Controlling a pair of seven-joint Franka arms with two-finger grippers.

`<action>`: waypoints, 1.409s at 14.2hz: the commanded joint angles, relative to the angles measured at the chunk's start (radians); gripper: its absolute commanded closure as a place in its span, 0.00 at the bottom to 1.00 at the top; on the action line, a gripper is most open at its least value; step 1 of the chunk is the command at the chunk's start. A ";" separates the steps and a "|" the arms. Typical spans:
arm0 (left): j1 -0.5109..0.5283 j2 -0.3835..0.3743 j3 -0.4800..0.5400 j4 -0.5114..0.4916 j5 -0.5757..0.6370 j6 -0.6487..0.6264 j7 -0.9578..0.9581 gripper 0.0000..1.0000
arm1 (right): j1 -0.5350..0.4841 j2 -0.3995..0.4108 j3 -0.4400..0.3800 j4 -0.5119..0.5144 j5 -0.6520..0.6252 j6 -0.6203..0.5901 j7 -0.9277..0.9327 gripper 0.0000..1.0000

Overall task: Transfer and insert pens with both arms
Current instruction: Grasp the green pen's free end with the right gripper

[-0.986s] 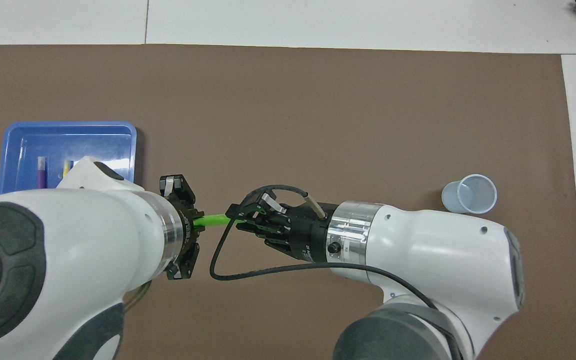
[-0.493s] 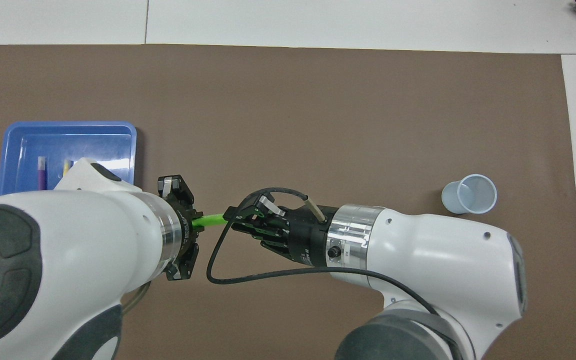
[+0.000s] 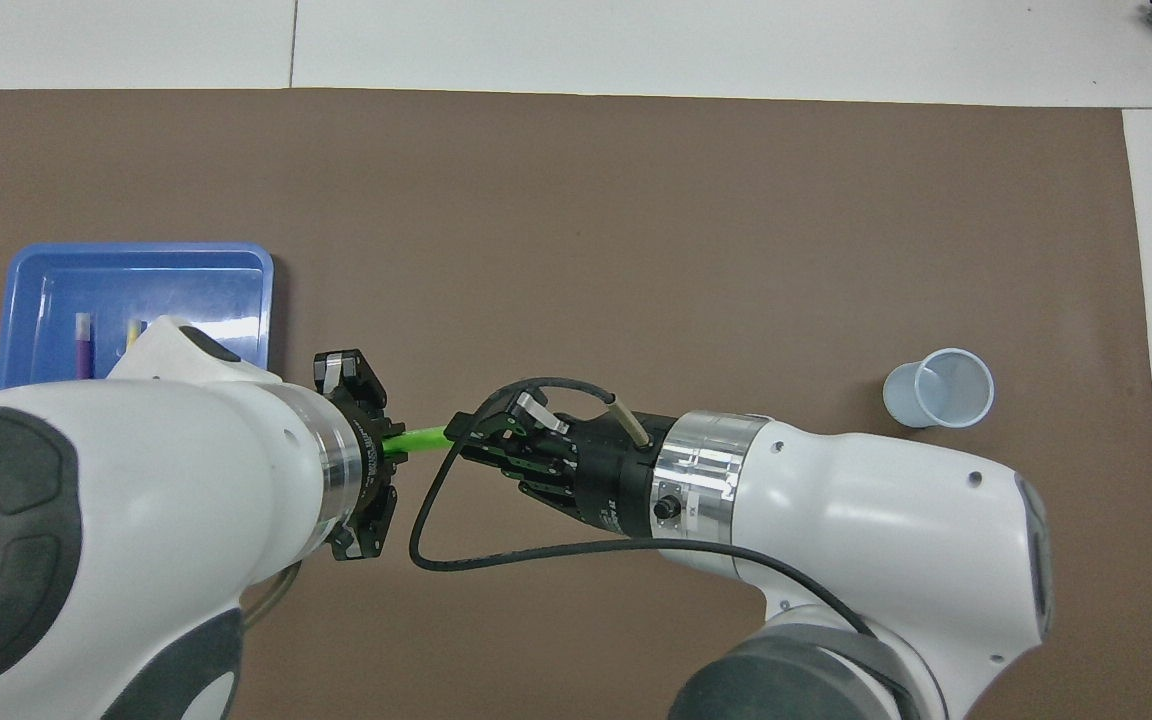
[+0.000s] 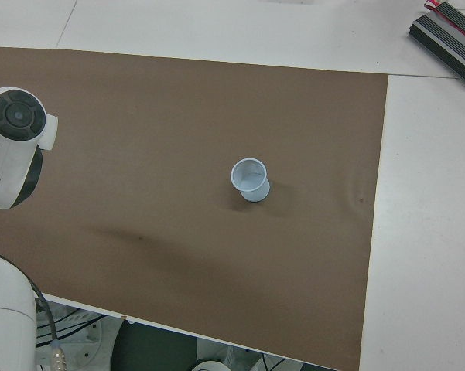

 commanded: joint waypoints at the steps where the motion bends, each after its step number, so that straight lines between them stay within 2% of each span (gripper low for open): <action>1: 0.000 -0.024 -0.003 -0.019 -0.002 -0.009 0.023 0.99 | -0.003 -0.013 0.010 -0.015 0.022 0.026 -0.006 1.00; 6: 0.000 -0.024 -0.003 -0.019 -0.002 -0.011 0.021 0.96 | -0.004 -0.013 0.010 -0.015 0.021 0.023 -0.011 1.00; 8: 0.000 -0.024 -0.003 -0.019 -0.002 -0.009 0.023 0.73 | -0.007 -0.012 0.008 -0.013 0.021 0.023 -0.011 1.00; 9: 0.001 -0.024 -0.003 -0.019 -0.002 -0.009 0.021 0.65 | -0.007 -0.011 0.010 -0.013 0.021 0.023 -0.011 1.00; 10: 0.000 -0.024 -0.003 -0.019 -0.002 -0.009 0.021 0.61 | -0.007 -0.011 0.010 -0.011 0.021 0.023 -0.011 1.00; 11: 0.001 -0.025 -0.003 -0.019 -0.002 -0.009 0.021 0.50 | -0.007 -0.011 0.010 -0.011 0.021 0.023 -0.011 1.00; 16: 0.003 -0.028 -0.001 -0.024 -0.002 -0.009 0.020 0.47 | -0.016 -0.013 0.004 -0.015 0.001 -0.014 -0.080 1.00; 18: 0.003 -0.030 -0.001 -0.026 -0.002 -0.009 0.021 0.42 | -0.065 -0.013 0.002 -0.013 -0.086 -0.098 -0.146 1.00; 20: 0.006 -0.030 0.003 -0.035 -0.002 0.005 0.028 0.34 | -0.119 -0.011 0.002 -0.001 -0.267 -0.219 -0.222 1.00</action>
